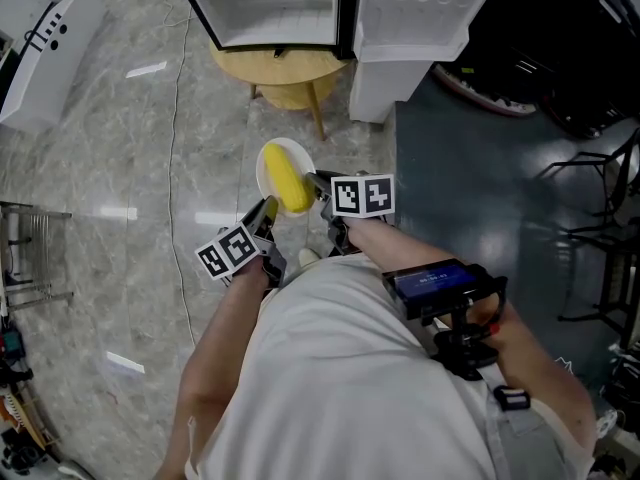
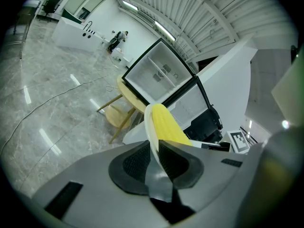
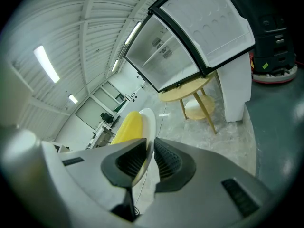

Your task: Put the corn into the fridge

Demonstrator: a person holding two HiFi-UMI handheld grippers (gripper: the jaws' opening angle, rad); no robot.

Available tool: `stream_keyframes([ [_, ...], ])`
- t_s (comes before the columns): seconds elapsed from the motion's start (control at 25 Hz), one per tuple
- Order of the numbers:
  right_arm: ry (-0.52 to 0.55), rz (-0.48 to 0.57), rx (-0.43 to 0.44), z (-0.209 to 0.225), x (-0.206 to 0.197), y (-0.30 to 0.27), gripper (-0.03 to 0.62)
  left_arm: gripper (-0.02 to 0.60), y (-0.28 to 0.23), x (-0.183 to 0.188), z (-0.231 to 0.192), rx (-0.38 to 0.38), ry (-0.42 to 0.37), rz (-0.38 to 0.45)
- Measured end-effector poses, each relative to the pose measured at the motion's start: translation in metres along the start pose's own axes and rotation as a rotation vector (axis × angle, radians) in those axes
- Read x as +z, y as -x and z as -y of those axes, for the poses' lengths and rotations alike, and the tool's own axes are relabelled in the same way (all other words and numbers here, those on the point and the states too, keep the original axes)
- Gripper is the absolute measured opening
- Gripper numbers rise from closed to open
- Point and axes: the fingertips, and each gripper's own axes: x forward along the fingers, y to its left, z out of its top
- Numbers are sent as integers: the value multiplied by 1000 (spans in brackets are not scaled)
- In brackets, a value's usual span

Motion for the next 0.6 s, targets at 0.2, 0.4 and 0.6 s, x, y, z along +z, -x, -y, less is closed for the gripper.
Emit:
stream_keyframes([
  [0.2, -5, -5, 0, 7, 5, -2, 54, 63, -8, 2, 0, 6, 4, -2],
  [0.4, -9, -18, 6, 11, 13, -3, 54, 63, -16, 6, 4, 14, 11, -2],
  [0.6, -4, -26, 16, 16, 20, -6, 54, 63, -23, 9, 5, 25, 17, 8],
])
